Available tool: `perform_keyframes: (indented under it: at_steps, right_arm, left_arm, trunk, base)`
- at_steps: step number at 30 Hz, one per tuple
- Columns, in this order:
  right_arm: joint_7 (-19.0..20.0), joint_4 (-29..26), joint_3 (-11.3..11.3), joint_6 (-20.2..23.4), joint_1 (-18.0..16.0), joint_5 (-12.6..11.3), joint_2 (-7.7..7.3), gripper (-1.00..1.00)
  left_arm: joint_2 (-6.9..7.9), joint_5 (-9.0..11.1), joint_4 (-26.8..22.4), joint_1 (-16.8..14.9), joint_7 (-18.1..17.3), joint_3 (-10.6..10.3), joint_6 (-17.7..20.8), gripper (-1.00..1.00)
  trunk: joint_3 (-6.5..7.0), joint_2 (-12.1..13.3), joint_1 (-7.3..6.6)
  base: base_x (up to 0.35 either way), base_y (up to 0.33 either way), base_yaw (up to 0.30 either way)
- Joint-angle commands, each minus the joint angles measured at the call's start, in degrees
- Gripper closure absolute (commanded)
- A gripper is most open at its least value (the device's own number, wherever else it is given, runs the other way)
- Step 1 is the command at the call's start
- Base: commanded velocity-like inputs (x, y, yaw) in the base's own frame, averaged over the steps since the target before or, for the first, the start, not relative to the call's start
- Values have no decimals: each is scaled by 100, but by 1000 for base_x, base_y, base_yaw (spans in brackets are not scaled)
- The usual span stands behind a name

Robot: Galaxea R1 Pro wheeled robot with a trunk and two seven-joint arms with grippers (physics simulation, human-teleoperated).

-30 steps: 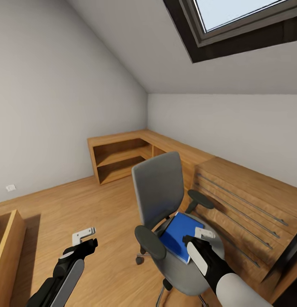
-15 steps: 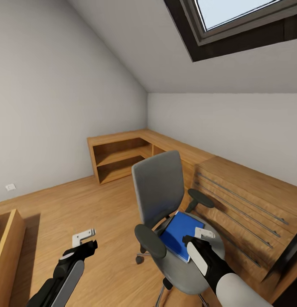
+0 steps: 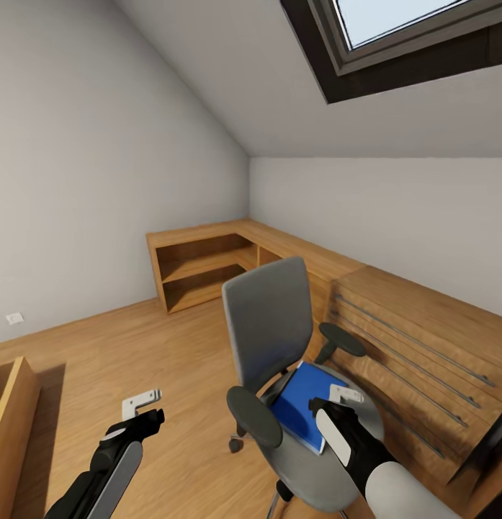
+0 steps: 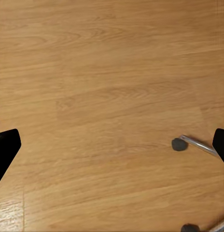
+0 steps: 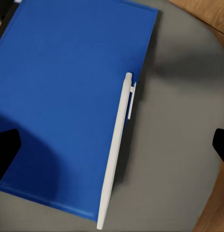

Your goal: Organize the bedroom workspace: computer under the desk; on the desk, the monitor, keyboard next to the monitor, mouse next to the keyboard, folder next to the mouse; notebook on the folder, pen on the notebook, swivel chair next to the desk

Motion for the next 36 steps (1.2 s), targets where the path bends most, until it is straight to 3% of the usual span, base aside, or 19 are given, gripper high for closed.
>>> perform_keyframes:
  at_steps: [1, 28, 36]
  right_arm:
    - [-45, -9, 28, 24, -4, -35, -5, -100]
    - [-45, -18, 31, 16, -4, -17, -14, -100]
    - [-42, -10, 26, 16, -4, -51, -33, -100]
  left_arm:
    - [7, 53, -2, -5, 58, -18, 7, -100]
    - [-6, 53, -4, -5, 57, -26, 0, -100]
    - [-16, 53, -8, -5, 57, -25, -10, -100]
  trunk:
    - [-6, -3, 0]
    - [-6, -3, 0]
    - [-150, -324, 176]
  base:
    - [41, 0, 0]
    - [75, 0, 0]
    - [0, 0, 0]
